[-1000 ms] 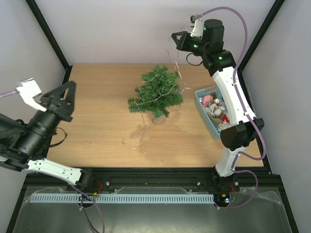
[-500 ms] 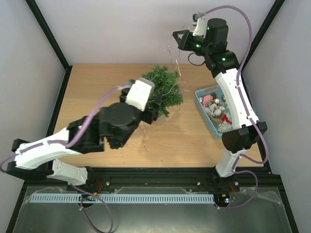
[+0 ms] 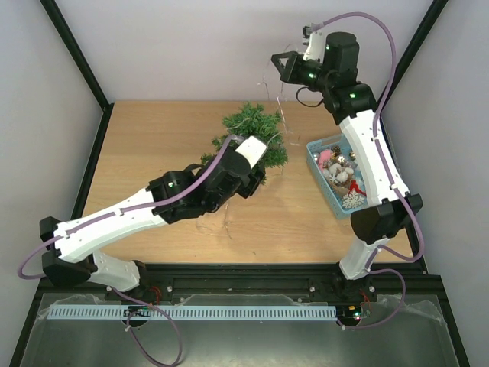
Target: Decorate the small christmas tree
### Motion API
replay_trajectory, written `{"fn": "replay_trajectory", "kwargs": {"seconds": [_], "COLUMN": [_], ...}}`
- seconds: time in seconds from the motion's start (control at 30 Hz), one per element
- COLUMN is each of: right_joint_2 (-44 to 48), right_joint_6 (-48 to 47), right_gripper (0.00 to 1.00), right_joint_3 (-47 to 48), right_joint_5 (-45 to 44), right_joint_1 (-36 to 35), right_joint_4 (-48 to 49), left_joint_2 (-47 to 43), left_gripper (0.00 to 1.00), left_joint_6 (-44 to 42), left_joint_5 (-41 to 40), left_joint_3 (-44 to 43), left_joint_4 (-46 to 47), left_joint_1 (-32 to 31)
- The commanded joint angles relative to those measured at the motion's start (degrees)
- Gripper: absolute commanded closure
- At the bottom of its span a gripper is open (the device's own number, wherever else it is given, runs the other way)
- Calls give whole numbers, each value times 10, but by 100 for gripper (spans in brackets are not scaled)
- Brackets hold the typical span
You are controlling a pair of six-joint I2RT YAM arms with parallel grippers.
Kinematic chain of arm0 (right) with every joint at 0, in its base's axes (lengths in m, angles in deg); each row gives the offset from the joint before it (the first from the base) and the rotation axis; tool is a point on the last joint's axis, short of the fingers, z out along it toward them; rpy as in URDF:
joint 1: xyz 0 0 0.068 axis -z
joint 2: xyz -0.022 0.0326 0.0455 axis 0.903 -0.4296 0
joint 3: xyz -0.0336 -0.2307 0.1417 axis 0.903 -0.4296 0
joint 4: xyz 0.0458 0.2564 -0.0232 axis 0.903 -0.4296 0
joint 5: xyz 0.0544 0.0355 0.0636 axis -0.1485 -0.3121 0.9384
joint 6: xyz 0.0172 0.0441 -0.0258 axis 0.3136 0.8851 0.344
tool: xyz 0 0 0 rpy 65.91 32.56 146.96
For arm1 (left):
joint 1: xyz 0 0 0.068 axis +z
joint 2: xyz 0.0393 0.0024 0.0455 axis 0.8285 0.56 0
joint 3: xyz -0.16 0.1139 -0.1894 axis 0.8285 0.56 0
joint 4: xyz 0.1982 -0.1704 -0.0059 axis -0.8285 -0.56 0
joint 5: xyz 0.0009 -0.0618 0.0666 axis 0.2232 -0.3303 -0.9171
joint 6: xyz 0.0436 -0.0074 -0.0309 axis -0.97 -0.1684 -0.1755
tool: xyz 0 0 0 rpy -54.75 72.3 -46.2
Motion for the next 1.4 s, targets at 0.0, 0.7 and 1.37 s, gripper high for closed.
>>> {"fn": "replay_trajectory", "kwargs": {"seconds": [0.0, 0.7, 1.37], "right_joint_2": [21, 19, 22], "right_joint_6": [-10, -27, -26], "right_gripper": [99, 99, 99], "right_joint_3": [-8, -24, -33], "right_joint_5": [11, 8, 6], "right_joint_1": [-1, -1, -1], "right_joint_4": [2, 4, 10], "left_joint_2": [23, 107, 15], "left_gripper": [34, 51, 89], "left_joint_6": [-12, -41, -5], "left_joint_5": [38, 31, 124], "left_joint_3": [-6, -46, -93], "left_joint_4": [11, 15, -49], "left_joint_1": [22, 89, 86]}}
